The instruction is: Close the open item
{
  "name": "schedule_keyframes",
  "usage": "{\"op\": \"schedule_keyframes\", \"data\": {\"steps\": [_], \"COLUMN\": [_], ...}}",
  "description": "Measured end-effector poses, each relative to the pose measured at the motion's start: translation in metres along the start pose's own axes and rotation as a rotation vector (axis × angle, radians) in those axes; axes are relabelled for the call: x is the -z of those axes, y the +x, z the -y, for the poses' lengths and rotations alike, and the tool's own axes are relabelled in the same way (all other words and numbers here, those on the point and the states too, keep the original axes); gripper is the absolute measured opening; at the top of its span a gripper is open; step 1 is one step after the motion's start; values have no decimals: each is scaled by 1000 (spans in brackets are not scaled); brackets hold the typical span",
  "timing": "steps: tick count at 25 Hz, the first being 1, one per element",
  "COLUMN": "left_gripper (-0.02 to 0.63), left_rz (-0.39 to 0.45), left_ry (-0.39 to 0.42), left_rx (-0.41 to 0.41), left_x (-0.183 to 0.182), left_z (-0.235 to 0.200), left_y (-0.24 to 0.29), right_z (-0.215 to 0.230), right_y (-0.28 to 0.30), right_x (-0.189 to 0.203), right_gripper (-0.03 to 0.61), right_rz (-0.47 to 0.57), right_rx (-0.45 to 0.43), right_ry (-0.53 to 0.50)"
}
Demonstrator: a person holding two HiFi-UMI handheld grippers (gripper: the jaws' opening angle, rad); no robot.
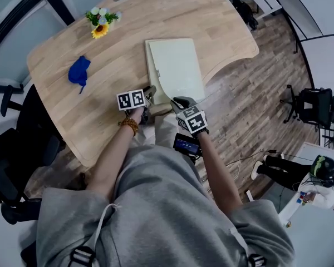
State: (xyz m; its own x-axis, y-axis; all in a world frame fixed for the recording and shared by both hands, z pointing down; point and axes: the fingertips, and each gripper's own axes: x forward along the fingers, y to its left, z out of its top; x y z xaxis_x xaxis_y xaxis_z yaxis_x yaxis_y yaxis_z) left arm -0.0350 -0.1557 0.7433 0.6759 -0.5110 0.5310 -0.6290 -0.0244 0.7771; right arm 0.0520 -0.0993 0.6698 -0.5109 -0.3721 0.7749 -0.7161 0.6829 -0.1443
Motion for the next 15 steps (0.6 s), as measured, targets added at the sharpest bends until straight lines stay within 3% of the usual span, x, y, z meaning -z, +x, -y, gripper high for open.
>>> {"op": "schedule_keyframes", "data": {"steps": [15], "left_gripper": [141], "left_rz": [-10], "left_ry": [-14], "left_rx": [16], "left_x": [1], "left_z": [-1], "left_y": [0], "right_z": [-9], "right_y": [32], "right_x": [6], "right_gripper": [58], "right_rz": [-142], "right_rx": [-19], "right_ry": [-13]}}
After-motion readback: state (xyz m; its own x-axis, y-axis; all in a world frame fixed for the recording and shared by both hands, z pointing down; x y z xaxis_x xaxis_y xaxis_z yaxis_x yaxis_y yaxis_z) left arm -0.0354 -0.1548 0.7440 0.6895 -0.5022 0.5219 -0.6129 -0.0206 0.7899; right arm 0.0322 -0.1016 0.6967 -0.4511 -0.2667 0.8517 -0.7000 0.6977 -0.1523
